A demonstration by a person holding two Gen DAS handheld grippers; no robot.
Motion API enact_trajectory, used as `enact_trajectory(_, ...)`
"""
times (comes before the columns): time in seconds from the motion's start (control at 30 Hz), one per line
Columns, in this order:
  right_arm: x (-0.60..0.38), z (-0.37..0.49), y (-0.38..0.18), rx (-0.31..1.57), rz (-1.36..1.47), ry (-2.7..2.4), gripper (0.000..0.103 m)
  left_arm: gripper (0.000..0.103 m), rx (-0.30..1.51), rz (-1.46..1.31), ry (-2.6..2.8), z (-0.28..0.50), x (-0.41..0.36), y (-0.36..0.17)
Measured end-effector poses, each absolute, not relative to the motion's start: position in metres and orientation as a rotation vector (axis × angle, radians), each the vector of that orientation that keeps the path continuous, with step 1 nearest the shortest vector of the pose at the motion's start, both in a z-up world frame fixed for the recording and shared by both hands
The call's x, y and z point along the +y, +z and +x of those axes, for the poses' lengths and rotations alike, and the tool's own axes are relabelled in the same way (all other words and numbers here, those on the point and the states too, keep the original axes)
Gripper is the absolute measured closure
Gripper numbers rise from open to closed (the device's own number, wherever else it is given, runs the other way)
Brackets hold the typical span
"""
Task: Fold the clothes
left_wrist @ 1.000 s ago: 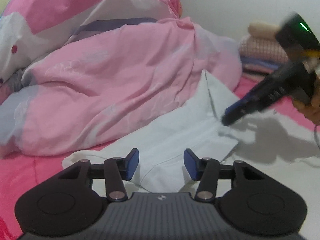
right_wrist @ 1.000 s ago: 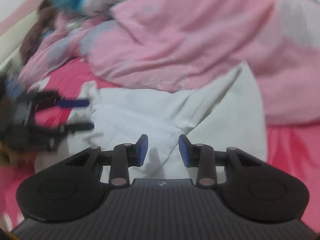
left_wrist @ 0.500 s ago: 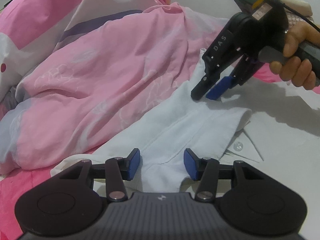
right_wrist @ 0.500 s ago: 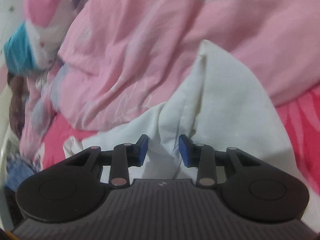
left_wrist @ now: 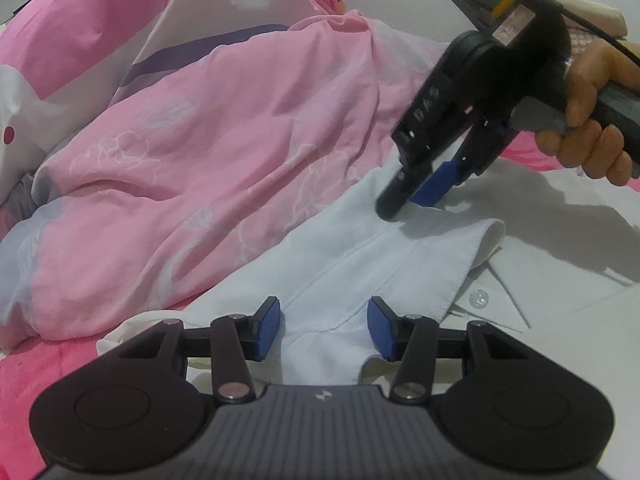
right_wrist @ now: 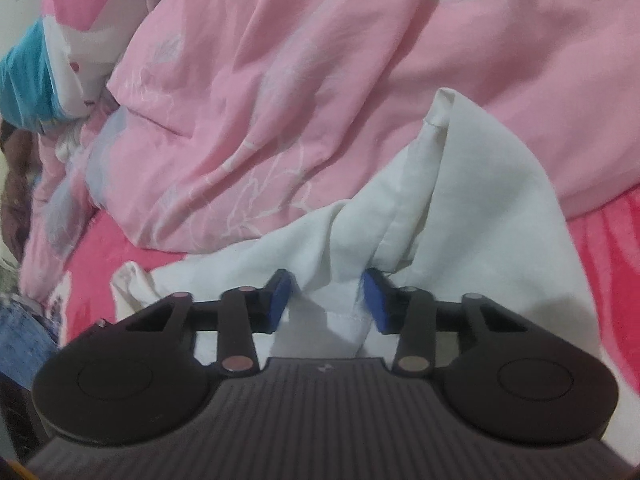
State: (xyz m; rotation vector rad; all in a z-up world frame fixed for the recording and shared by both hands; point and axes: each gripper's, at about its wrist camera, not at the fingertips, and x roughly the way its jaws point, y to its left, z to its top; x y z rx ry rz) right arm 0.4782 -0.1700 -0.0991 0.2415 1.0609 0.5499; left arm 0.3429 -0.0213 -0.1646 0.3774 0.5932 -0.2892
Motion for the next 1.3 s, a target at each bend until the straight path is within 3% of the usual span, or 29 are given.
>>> enact_trajectory(0.07,-0.167,0.478,-0.101,1.045,0.206,0.545,0.094,0.052,0.592,0.376,-0.289,0.344,-0.021,-0.165)
enact_trajectory(0.2,-0.165,0.476,-0.096,0.98,0.165,0.56,0.099,0.052,0.59,0.373,-0.285,0.348,-0.021,-0.165)
enact_trajectory(0.53,-0.151,0.481,-0.099,0.84,0.017,0.575,0.099,0.051,0.589,0.339,-0.274,0.362,-0.013,-0.157)
enact_trajectory(0.6,-0.151,0.475,-0.095,0.815,-0.049,0.595,0.094,0.051,0.586,0.329,-0.276,0.361,-0.009,-0.153)
enact_trajectory(0.7,-0.16,0.461,-0.076,0.779,-0.13,0.598,0.076,0.05,0.581,0.313,-0.279,0.36,-0.002,-0.148)
enact_trajectory(0.87,-0.166,0.419,-0.042,0.674,-0.283,0.791,0.076,0.049,0.59,0.363,-0.289,0.339,-0.001,-0.138)
enact_trajectory(1.07,-0.139,0.408,-0.081,0.759,-0.497,0.801,0.079,0.05,0.655,0.452,-0.263,0.333,-0.014,-0.155)
enact_trajectory(1.3,-0.226,0.346,-0.007,0.671,-0.392,0.666,0.081,0.045,0.673,0.374,-0.257,0.327,-0.001,-0.116)
